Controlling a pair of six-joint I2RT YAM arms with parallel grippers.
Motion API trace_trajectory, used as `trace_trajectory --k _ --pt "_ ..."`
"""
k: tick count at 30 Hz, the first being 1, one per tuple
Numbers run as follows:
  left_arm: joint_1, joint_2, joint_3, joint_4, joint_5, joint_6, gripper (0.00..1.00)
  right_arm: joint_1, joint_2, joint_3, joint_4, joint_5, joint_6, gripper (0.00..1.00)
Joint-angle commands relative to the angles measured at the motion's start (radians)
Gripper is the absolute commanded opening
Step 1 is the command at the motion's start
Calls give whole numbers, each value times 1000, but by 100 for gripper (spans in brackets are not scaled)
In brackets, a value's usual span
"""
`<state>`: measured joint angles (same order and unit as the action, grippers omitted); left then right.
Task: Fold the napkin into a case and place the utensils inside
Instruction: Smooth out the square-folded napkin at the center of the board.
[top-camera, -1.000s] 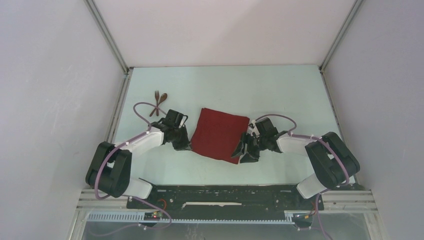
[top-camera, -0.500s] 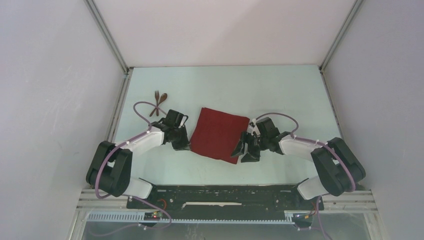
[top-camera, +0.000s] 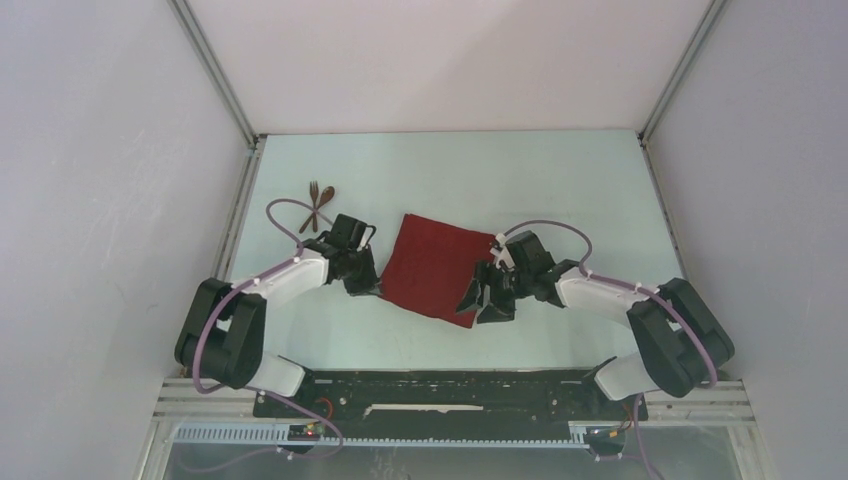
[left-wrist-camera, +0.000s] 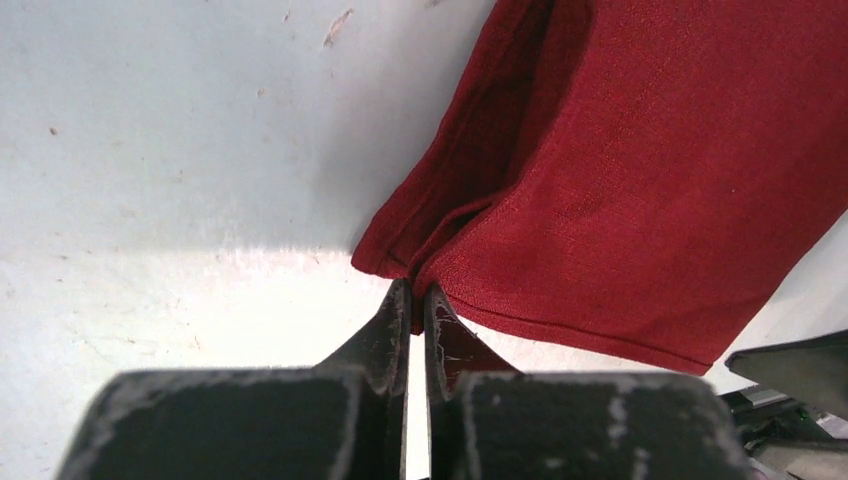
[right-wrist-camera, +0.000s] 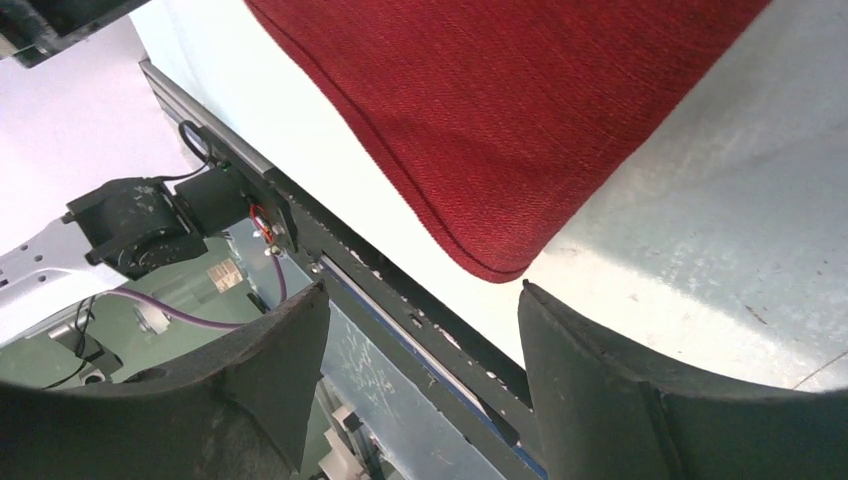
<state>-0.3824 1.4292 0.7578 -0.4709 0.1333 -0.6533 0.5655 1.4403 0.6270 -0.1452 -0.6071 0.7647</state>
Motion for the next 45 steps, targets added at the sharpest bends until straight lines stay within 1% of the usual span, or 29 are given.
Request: trace_trajectory --k 1,5,7,9,13,19,22,26,29,32,34,35,37,39,41,42,44,45 --pt "14 29 30 36 -4 23 4 12 -49 61 -23 5 -18 77" --pt "15 28 27 38 -6 23 4 15 -64 85 -35 -4 -15 77" --pt "16 23 18 37 -17 25 4 11 -65 93 -15 -25 -4 78" --pt "18 27 10 37 -25 29 4 7 -43 99 51 -57 18 79" --pt "25 46 0 47 -24 27 4 14 50 136 173 -123 62 81" --pt "36 55 -22 57 -38 32 3 17 178 151 311 -192 108 82" --pt "44 69 -32 68 -32 32 3 22 214 137 310 -190 89 82" --pt "45 77 -37 88 -21 25 3 14 242 50 363 -172 93 82" --pt "45 89 -34 89 -15 26 3 0 250 21 314 -134 52 81" --pt "45 89 -40 89 -15 26 2 -1 219 3 294 -134 46 82" --pt "45 85 -40 82 -14 27 3 2 170 5 279 -147 59 81" --pt "44 78 -34 72 -17 29 4 2 139 14 264 -146 60 82" --pt "45 52 -21 45 -24 34 11 -3 78 41 225 -136 58 83" --pt "46 12 -1 6 -38 40 24 -10 61 66 218 -146 58 83" --pt "46 -32 34 -46 -33 52 41 -12 89 77 241 -162 65 83" --pt "46 -56 53 -73 -33 57 46 -14 107 85 248 -170 62 82" --pt "46 -102 85 -119 -30 61 52 -28 129 97 262 -182 63 82" --pt "46 -121 96 -133 -22 60 53 -39 135 98 284 -188 70 83"
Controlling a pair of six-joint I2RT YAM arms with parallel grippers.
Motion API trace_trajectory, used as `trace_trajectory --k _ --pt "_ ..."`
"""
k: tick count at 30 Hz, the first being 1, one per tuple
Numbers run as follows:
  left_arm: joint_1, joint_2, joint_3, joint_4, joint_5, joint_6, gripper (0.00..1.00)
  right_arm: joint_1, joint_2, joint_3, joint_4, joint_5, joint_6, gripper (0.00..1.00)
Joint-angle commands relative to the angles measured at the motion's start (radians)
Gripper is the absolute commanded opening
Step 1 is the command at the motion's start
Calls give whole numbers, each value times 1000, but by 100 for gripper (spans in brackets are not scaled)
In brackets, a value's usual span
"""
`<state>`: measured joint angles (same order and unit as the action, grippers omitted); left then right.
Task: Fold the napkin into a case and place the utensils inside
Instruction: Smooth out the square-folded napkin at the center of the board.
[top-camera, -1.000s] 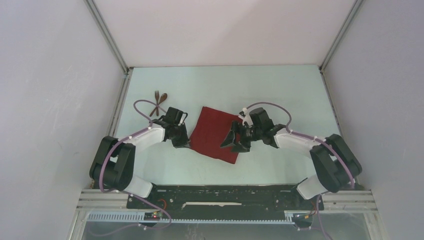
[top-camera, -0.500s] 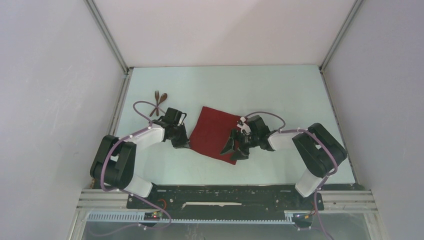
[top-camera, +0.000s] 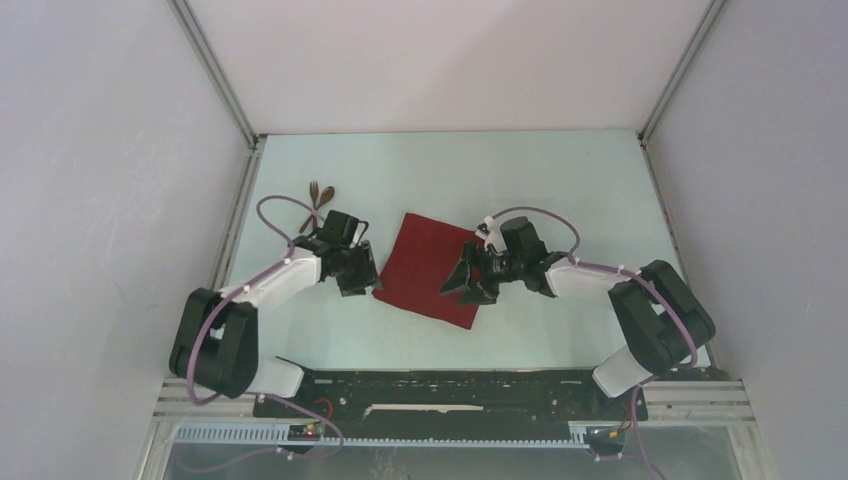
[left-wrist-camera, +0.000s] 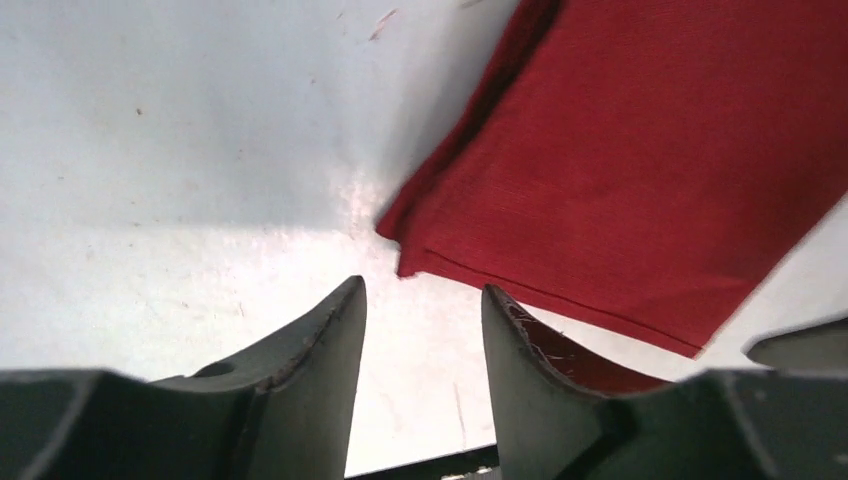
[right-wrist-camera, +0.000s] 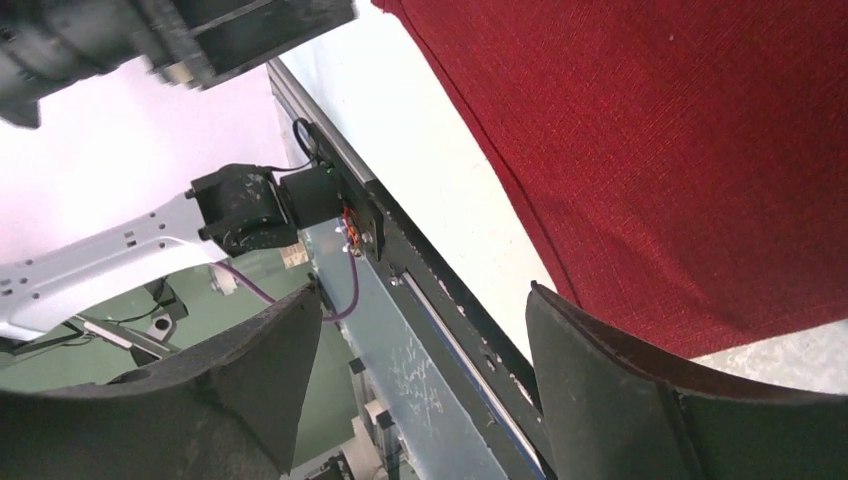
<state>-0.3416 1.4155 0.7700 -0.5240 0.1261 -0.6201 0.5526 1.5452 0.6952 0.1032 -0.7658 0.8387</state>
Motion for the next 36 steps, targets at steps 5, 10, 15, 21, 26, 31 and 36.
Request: trace_trajectory --k 5,10,15,21,26,31,36 --pt "2 -95 27 147 290 -83 54 -83 104 56 168 -87 58 98" --pt "5 39 -2 288 374 -144 39 -45 197 96 259 -105 115 100" --pt "61 165 -39 350 307 -134 35 -64 254 71 292 -114 99 100" --pt "103 269 -66 395 258 -113 36 -99 248 -5 226 -104 -20 99" --pt "101 233 -43 355 232 -95 41 -158 161 1 140 -132 -100 99" --pt "89 118 69 294 246 -90 54 -236 140 80 120 -134 -96 100" --pt "86 278 204 441 384 -186 57 -279 249 184 225 -146 -10 100"
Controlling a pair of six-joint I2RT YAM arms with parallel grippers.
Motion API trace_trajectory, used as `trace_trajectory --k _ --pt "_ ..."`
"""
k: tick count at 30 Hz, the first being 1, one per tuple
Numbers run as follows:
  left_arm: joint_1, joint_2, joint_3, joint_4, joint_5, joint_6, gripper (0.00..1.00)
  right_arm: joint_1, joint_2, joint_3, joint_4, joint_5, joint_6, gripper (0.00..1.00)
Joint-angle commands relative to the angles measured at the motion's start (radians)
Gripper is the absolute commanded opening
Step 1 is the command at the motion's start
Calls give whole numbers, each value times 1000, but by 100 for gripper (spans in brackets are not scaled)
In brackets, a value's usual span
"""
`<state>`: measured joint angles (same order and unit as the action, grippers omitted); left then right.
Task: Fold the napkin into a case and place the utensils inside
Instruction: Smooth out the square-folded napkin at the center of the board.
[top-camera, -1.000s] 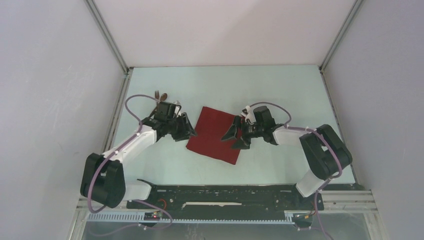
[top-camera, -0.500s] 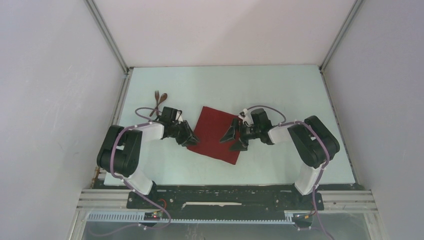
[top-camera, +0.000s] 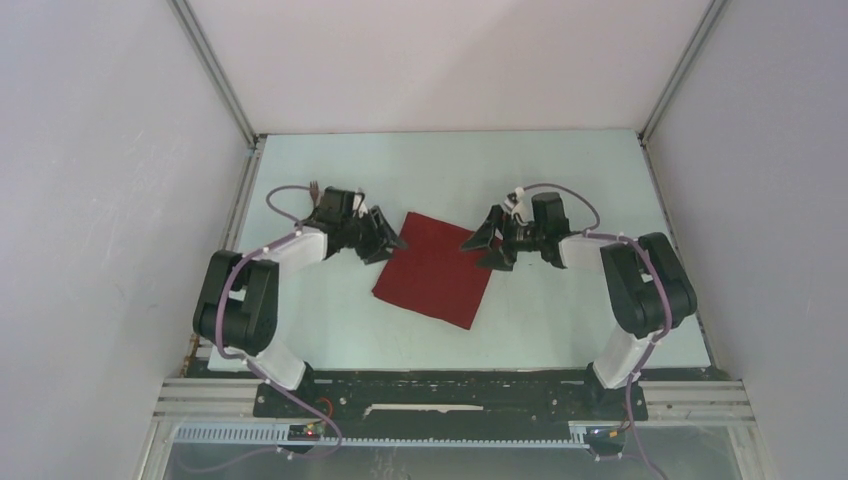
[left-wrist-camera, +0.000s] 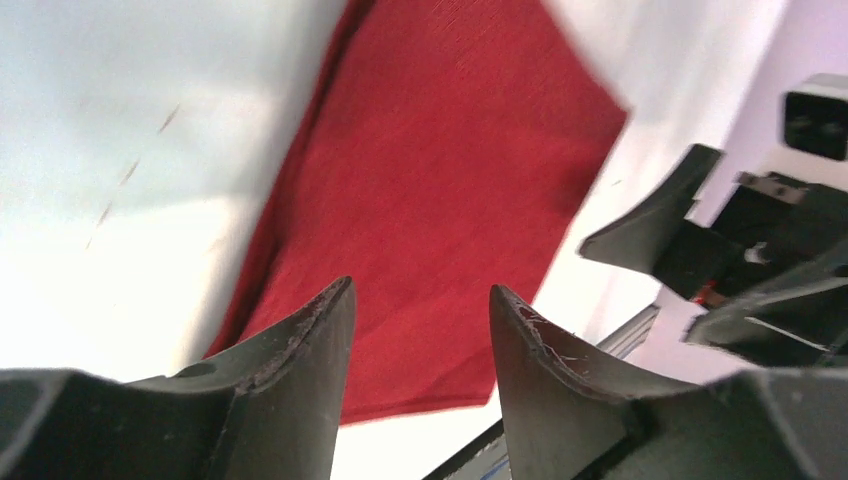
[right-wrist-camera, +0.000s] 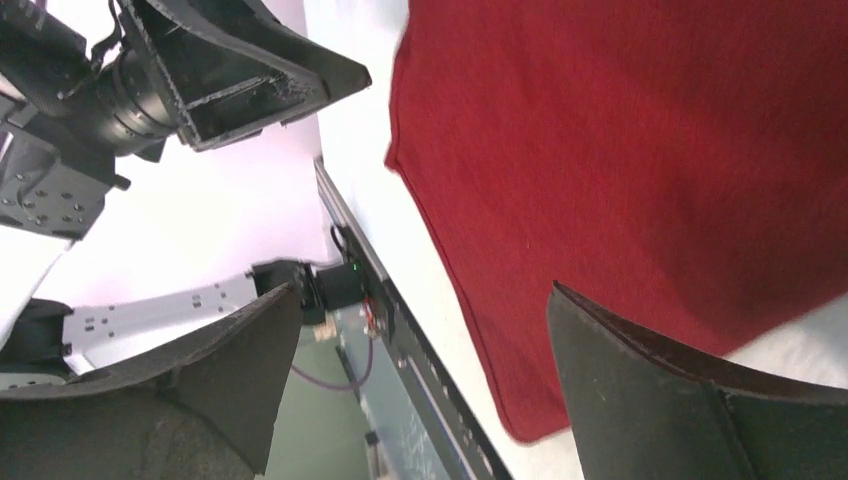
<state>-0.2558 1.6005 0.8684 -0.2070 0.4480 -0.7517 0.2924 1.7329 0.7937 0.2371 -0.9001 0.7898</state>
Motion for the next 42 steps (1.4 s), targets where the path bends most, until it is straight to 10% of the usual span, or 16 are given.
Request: trace_trajectory --k 1,15,42 --pt "0 136 137 167 82 -83 56 -21 86 110 104 -16 52 100" --pt "26 567 472 427 86 -251 55 -140 302 200 114 -36 29 99" --pt "3 739 642 451 172 -292 57 -194 340 229 103 -3 34 100"
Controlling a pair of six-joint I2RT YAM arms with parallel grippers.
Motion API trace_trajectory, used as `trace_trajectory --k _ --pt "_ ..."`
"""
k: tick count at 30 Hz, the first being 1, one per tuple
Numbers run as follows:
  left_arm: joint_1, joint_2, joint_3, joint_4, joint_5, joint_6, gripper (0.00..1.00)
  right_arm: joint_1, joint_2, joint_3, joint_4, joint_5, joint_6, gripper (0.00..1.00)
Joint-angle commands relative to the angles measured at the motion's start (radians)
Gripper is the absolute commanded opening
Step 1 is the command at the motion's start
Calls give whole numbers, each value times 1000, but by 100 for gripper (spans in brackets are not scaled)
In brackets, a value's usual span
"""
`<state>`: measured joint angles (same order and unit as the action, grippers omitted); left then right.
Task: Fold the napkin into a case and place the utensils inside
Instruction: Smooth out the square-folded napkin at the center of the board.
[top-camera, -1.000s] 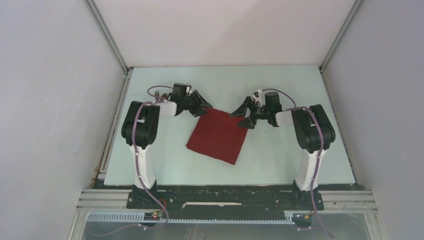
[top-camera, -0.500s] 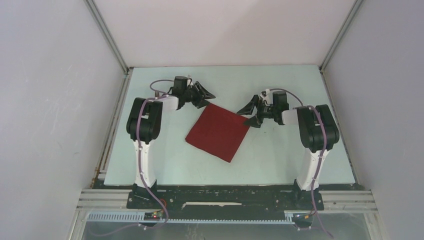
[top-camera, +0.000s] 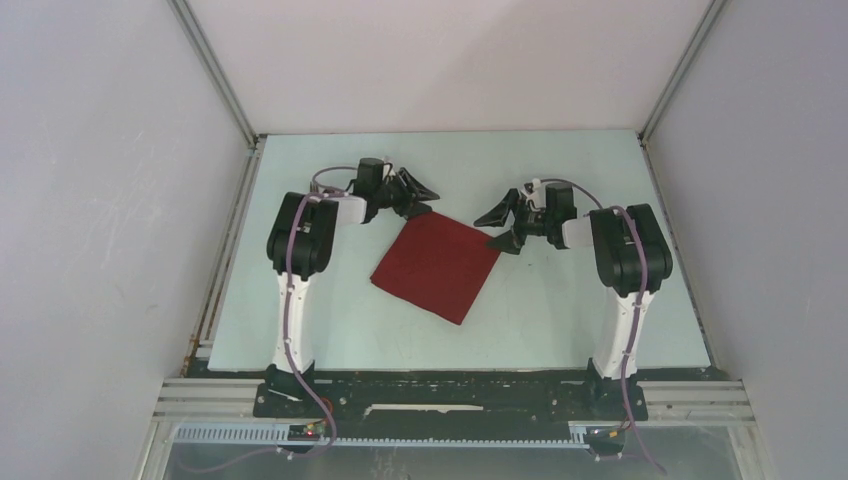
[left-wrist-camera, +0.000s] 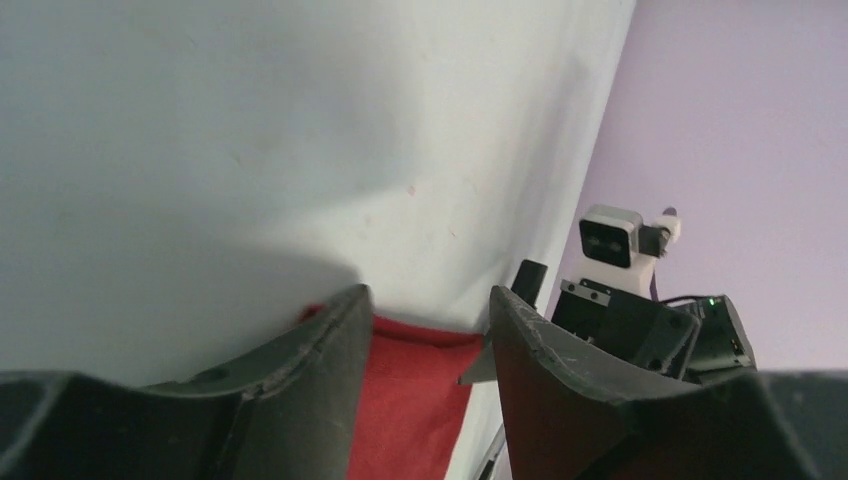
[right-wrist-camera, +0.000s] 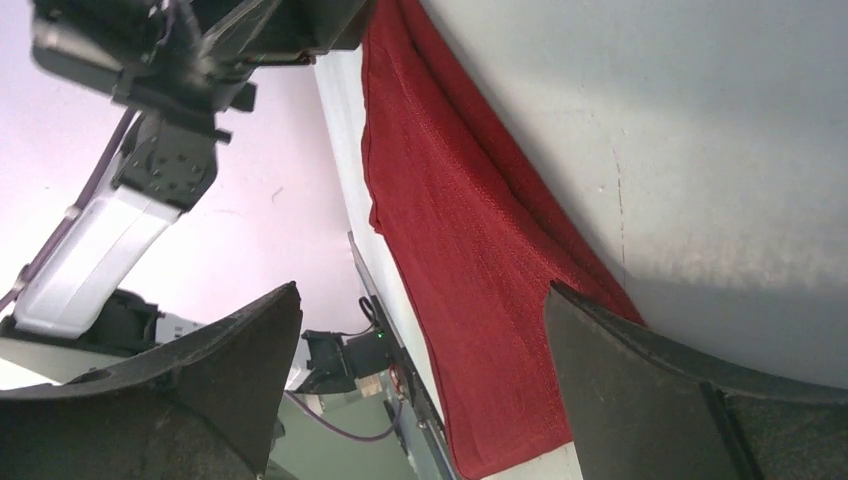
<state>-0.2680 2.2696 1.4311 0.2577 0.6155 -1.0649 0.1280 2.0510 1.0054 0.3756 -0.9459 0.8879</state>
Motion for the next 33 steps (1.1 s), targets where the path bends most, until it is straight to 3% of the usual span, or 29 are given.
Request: trace_trajectory --k 1,5,8,13,16,23,29,33 --pt "19 85 107 -45 0 40 58 -36 21 18 -57 49 -76 100" --pt "25 69 160 -137 -11 107 58 -38 -90 17 -246 107 -189 100" --pt "26 14 211 -296 -37 167 58 -29 -242 18 -499 193 -289 100" --pt "24 -175 252 -512 -74 222 59 99 -395 -21 -827 391 -311 100" --pt "24 -329 190 -582 -73 259 62 195 -469 -134 -774 380 -168 100" --pt "24 -691 -133 -614 -26 348 64 394 -575 -317 -554 454 91 93" --pt "24 -911 -340 -657 -15 414 65 484 -529 -363 -478 500 123 82" --pt "25 -975 -404 -716 -59 467 65 496 -489 -372 -403 484 144 69"
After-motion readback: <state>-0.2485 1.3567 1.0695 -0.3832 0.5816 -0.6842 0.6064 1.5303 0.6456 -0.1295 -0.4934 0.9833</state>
